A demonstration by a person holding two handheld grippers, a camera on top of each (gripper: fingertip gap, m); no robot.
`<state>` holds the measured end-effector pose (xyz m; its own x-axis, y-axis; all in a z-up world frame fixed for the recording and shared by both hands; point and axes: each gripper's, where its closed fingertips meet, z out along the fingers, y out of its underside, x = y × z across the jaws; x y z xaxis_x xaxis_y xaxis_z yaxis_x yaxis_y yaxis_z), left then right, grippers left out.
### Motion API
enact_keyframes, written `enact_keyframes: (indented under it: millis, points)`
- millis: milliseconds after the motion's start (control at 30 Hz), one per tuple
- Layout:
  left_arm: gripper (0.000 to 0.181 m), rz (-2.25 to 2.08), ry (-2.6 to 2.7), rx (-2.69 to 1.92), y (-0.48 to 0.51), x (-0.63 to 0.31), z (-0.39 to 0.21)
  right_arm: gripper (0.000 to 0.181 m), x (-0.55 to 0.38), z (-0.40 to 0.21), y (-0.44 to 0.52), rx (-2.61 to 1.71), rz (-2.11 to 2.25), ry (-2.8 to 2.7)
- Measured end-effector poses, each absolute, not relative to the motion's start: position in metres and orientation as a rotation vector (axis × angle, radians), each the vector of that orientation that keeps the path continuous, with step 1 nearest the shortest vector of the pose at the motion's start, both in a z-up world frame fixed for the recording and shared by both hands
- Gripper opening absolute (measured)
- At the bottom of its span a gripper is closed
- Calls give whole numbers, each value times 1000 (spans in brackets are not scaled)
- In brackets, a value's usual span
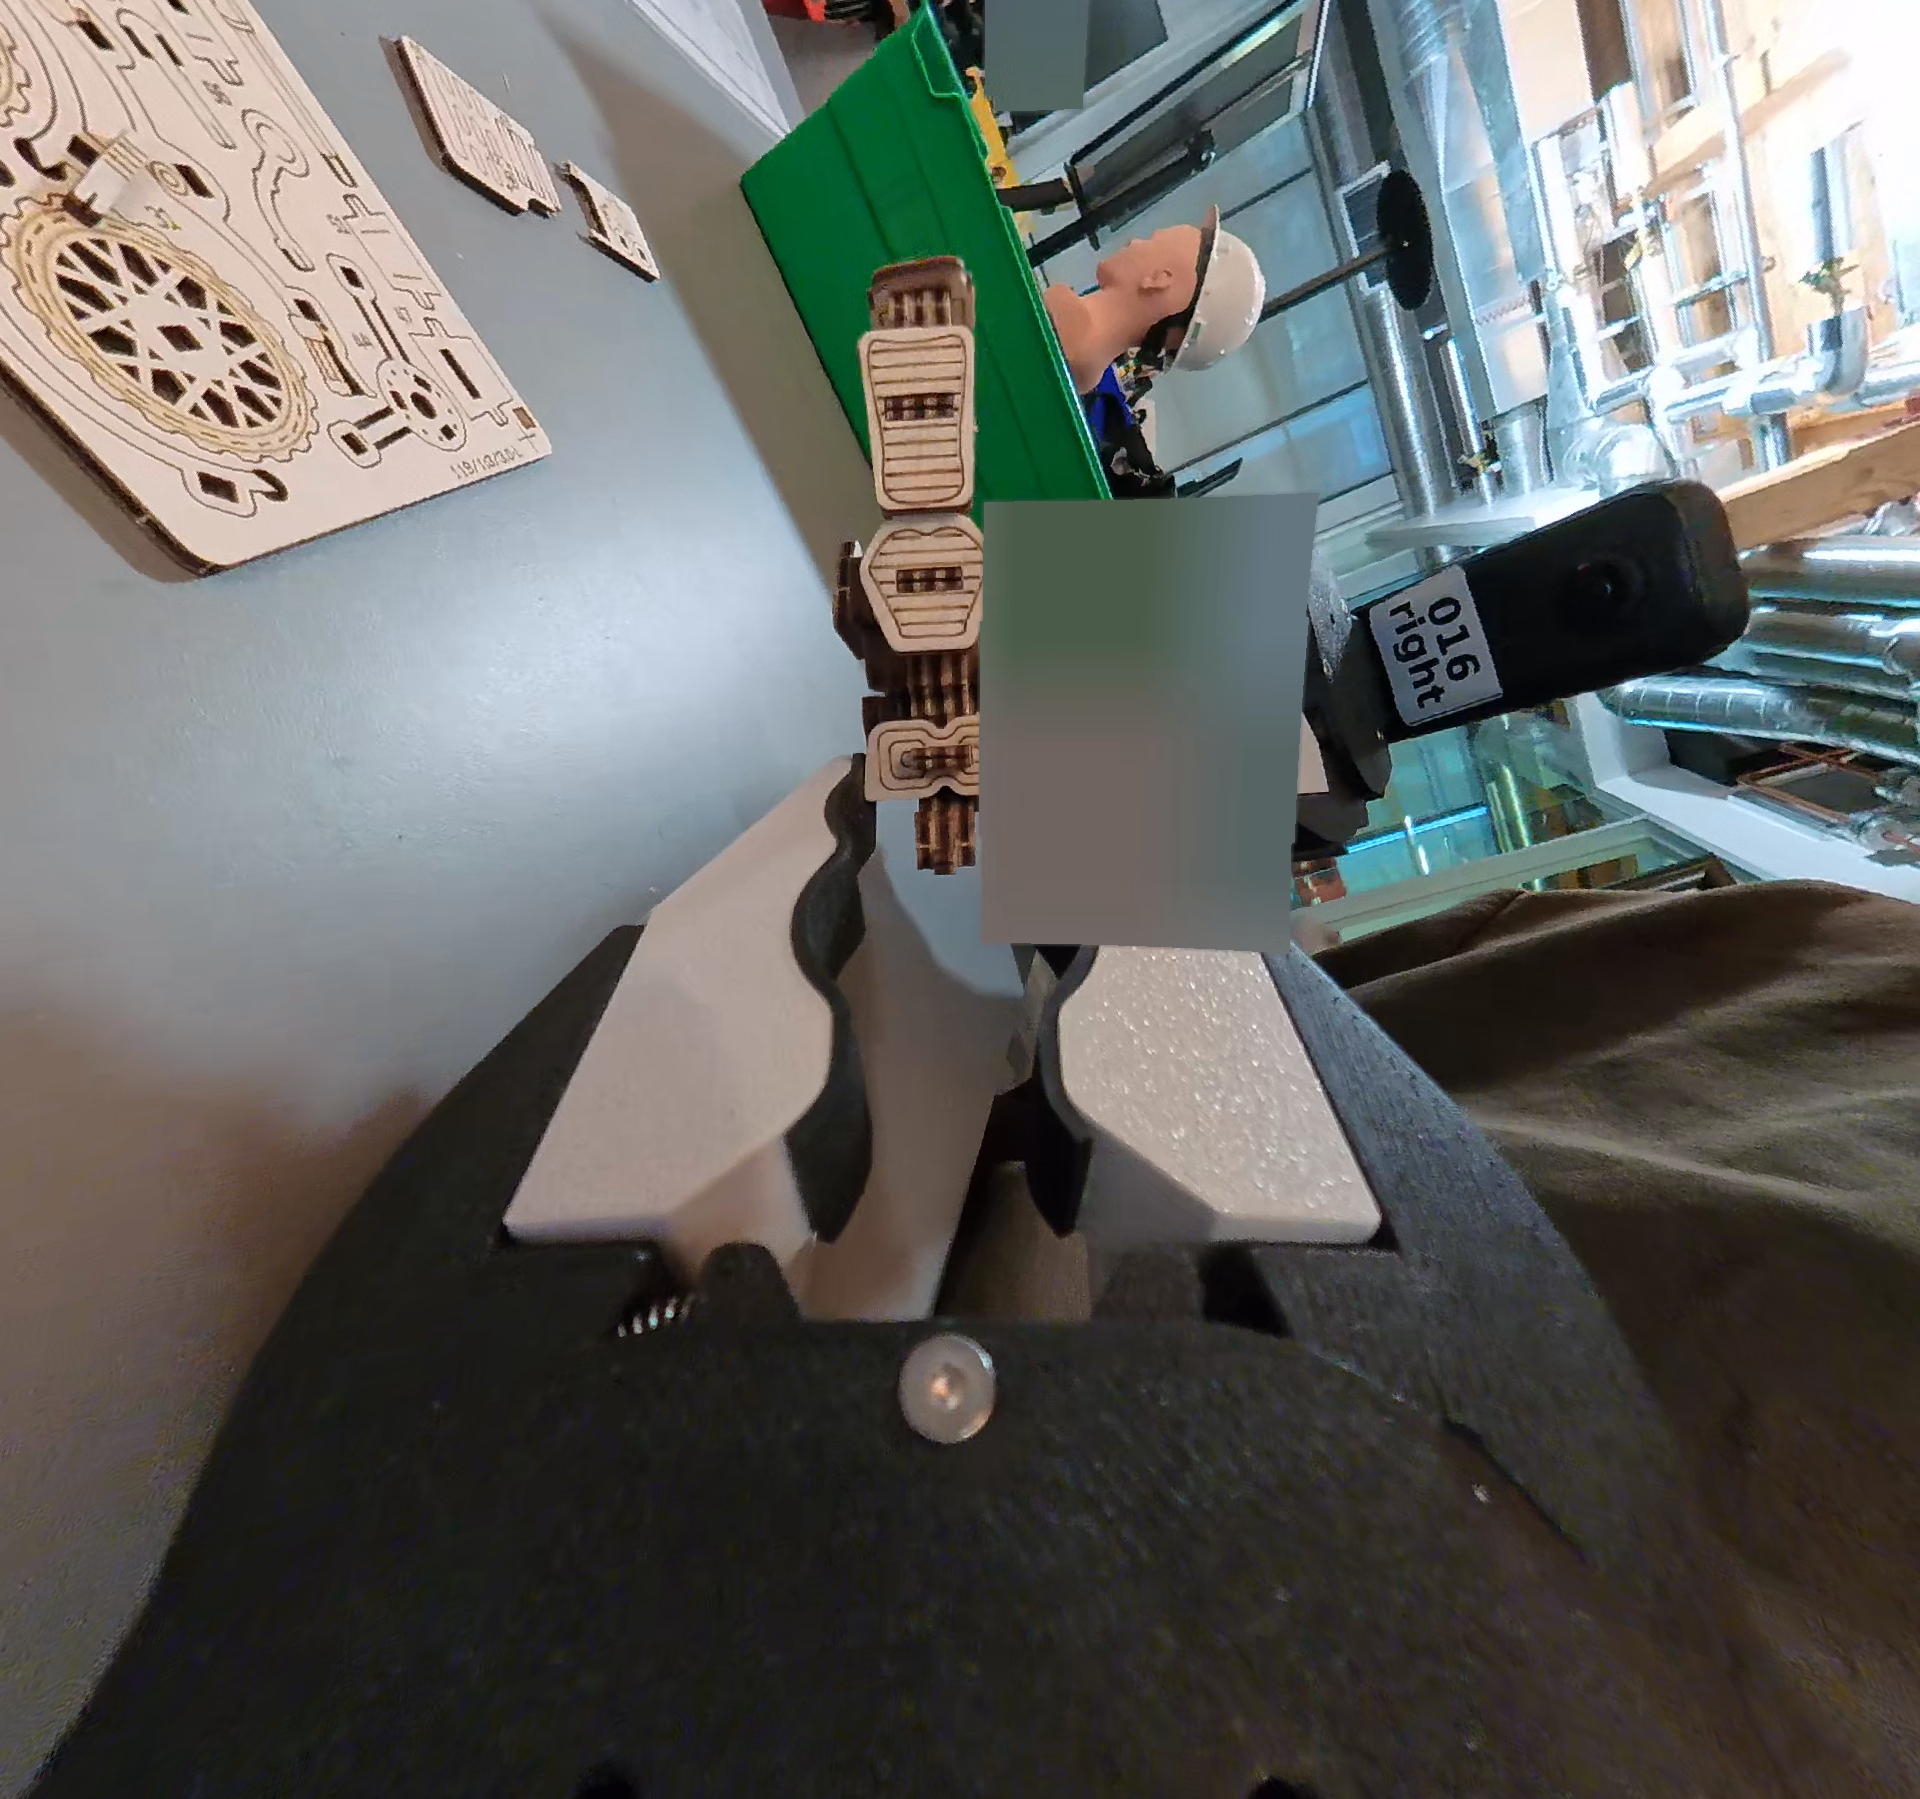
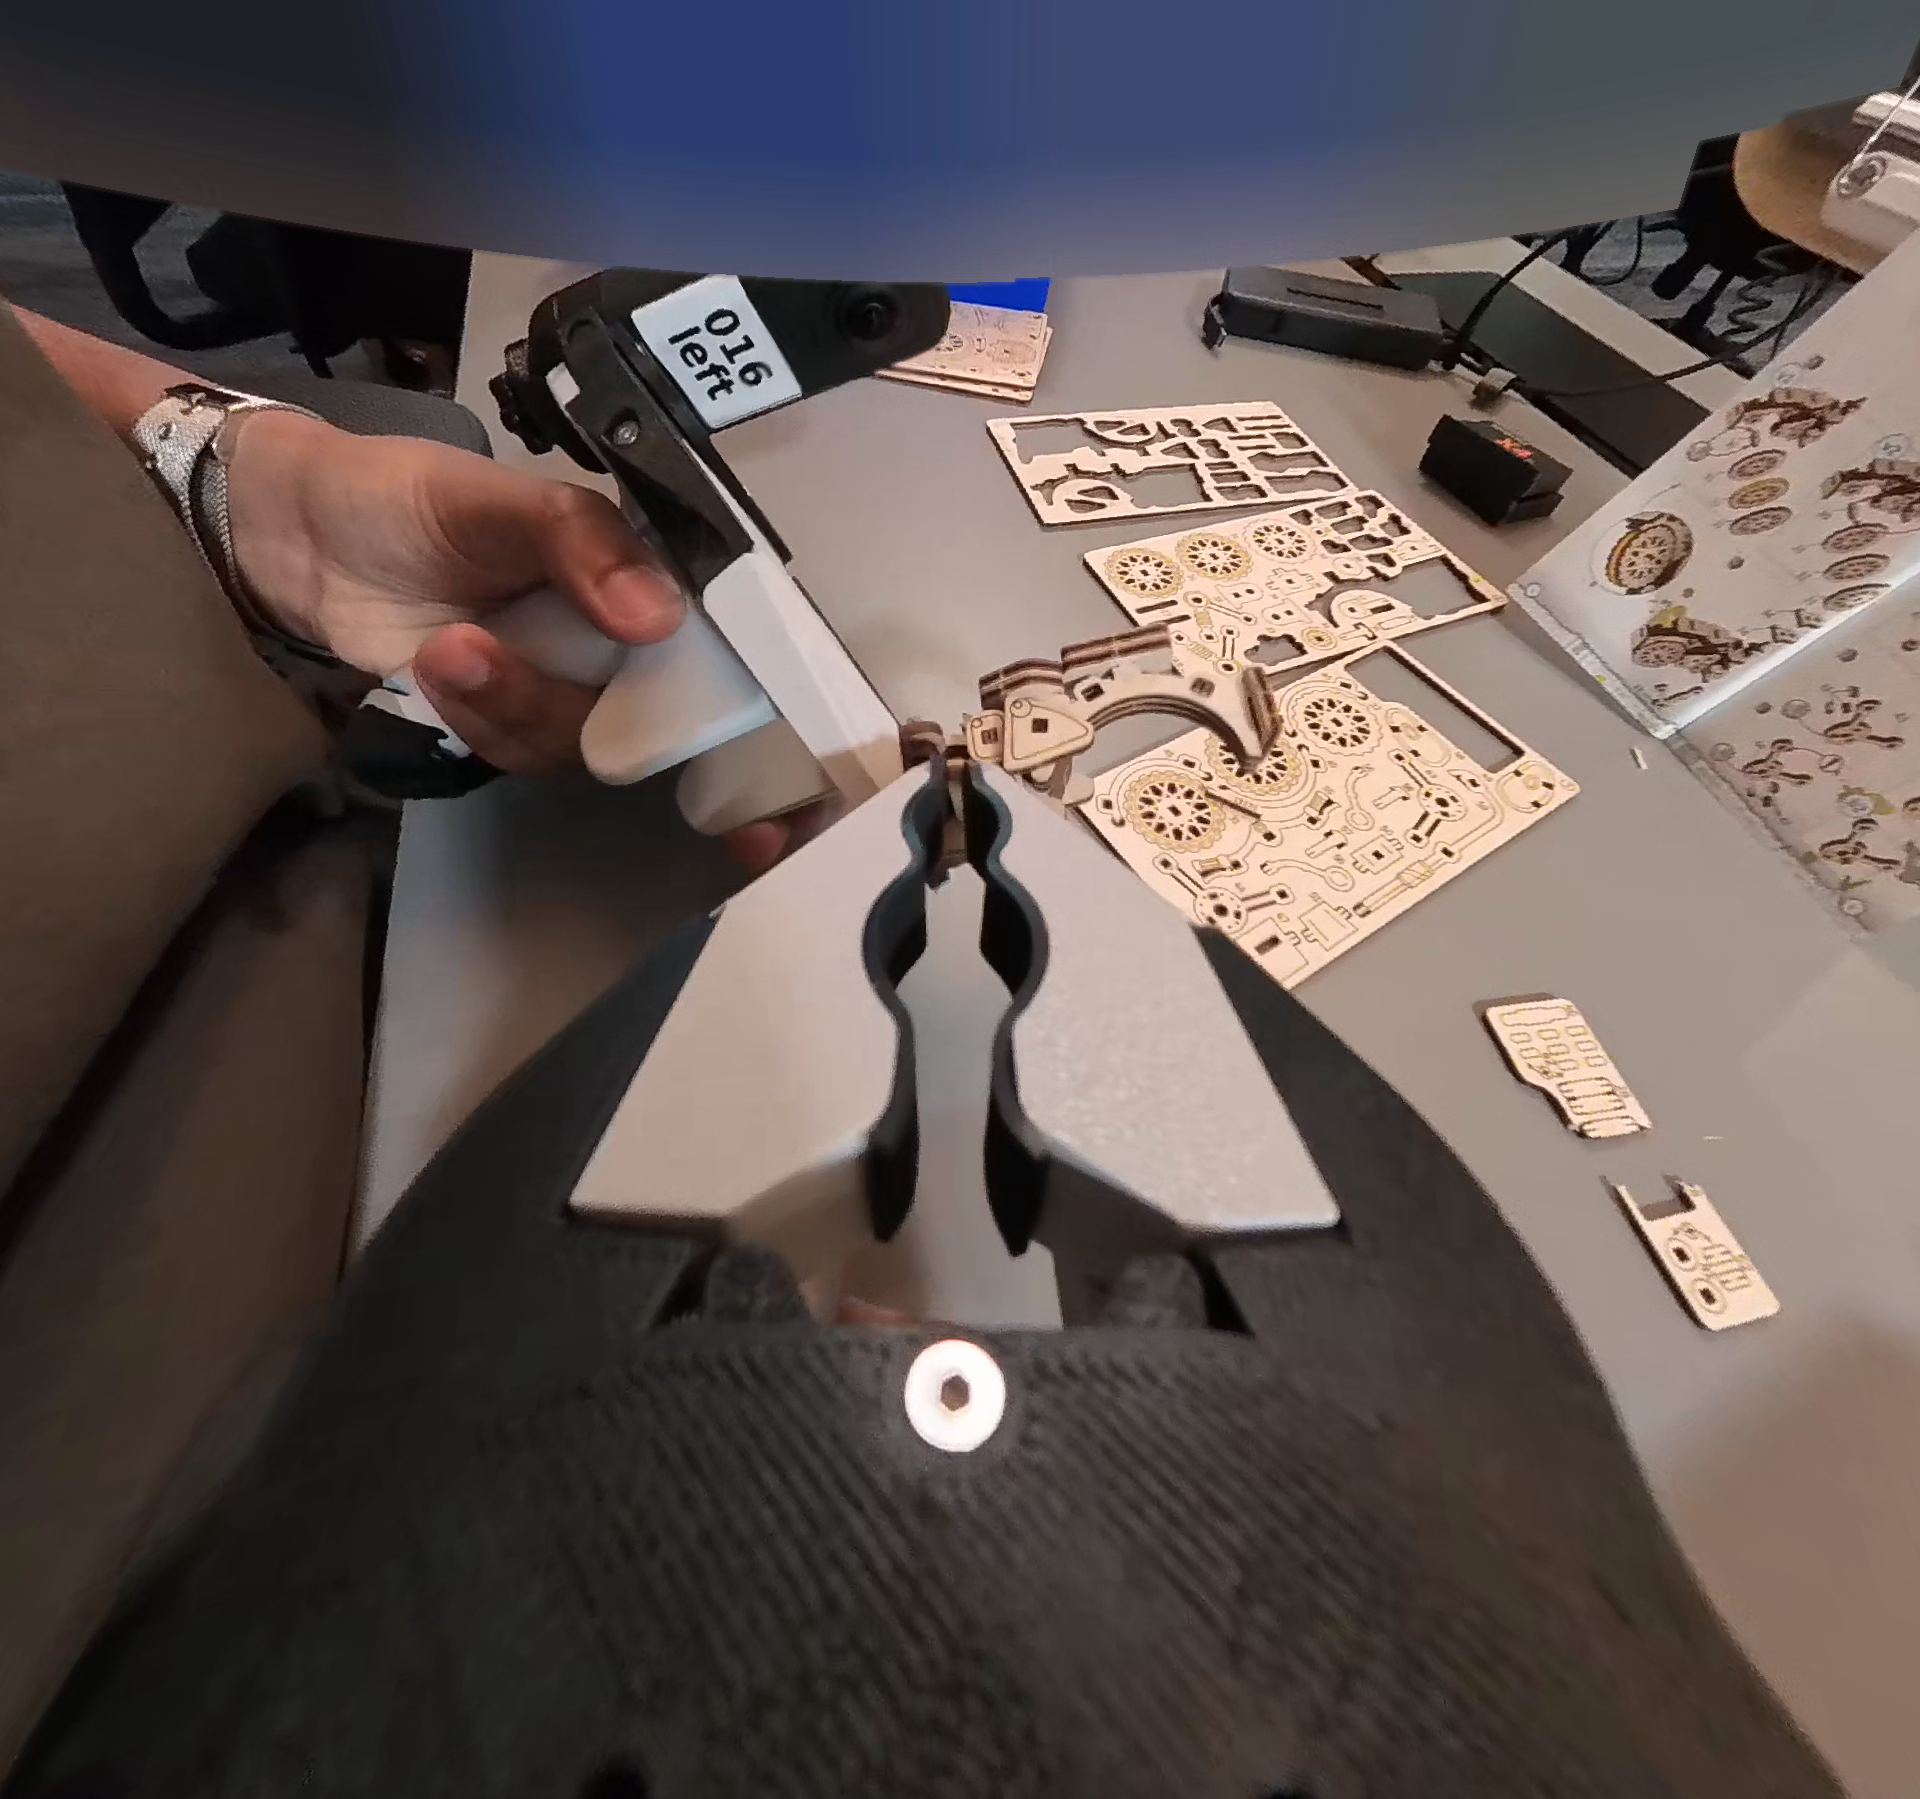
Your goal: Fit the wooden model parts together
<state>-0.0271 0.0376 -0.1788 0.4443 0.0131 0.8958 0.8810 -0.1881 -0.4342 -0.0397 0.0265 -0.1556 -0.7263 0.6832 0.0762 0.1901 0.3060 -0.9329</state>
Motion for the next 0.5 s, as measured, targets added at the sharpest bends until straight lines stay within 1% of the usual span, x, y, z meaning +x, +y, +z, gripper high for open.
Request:
enact_keyframes:
  millis: [500]
  points:
    - [27,-972,-803,-1530,35,-29,-173,0,-38,-152,28,-753,1426,-2106]
